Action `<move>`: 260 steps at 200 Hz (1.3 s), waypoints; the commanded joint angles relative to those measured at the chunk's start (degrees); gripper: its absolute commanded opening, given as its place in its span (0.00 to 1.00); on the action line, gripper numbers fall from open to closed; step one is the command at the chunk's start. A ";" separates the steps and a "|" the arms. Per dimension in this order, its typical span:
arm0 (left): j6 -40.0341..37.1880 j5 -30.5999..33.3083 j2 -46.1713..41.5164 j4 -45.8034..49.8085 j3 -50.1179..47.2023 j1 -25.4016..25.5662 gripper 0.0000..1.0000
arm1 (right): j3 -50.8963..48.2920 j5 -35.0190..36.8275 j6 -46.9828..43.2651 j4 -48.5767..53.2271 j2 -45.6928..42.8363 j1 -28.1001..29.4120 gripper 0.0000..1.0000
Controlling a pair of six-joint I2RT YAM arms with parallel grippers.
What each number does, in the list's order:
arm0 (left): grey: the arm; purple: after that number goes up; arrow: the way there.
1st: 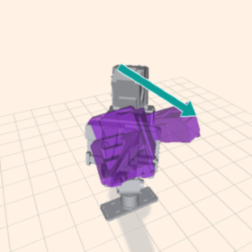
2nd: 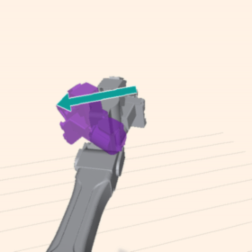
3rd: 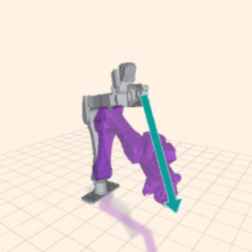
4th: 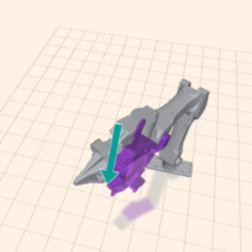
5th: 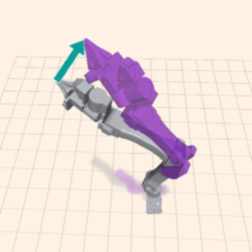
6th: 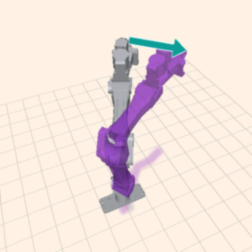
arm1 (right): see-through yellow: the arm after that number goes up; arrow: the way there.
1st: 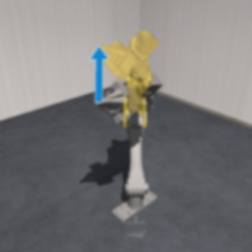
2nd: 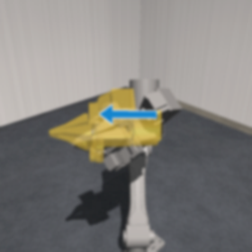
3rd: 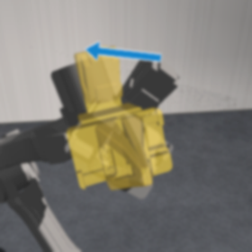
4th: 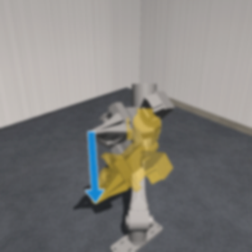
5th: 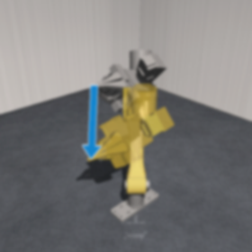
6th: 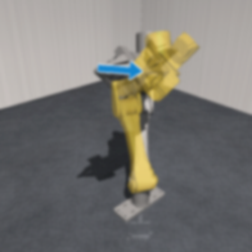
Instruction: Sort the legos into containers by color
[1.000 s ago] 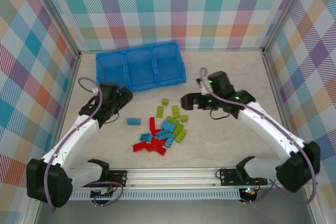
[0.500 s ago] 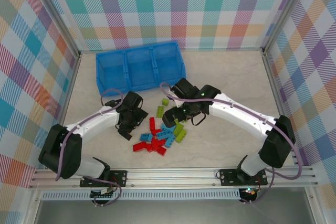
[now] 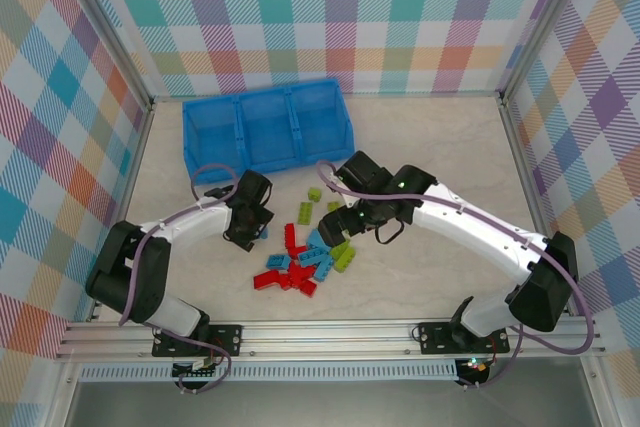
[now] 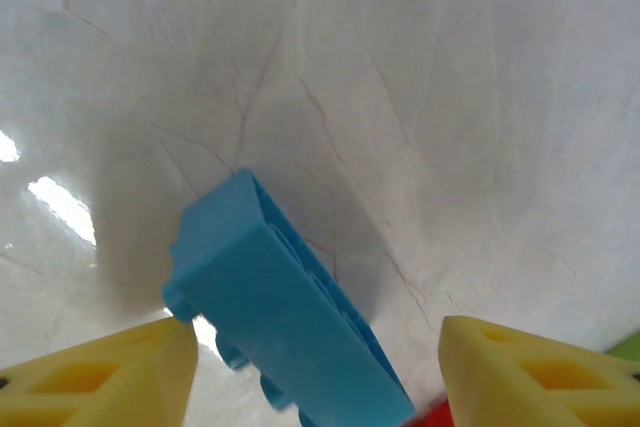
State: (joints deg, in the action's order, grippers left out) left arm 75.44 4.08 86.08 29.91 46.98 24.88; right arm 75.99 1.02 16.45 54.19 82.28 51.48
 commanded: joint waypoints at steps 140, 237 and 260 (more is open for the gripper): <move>-25.78 13.74 -10.82 6.43 19.86 -9.24 0.24 | -7.48 3.55 6.49 -13.31 -9.68 2.09 1.00; -28.93 -0.20 0.53 0.22 22.73 -17.59 0.40 | -14.91 6.52 9.34 -14.33 -18.25 2.01 1.00; -32.55 -0.96 -3.56 7.27 18.85 -11.00 0.53 | -14.98 6.00 9.61 -14.68 -16.44 2.03 1.00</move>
State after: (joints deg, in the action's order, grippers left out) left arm 45.74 8.49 88.53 30.96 68.88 8.08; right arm 61.56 6.48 24.71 39.33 64.55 53.28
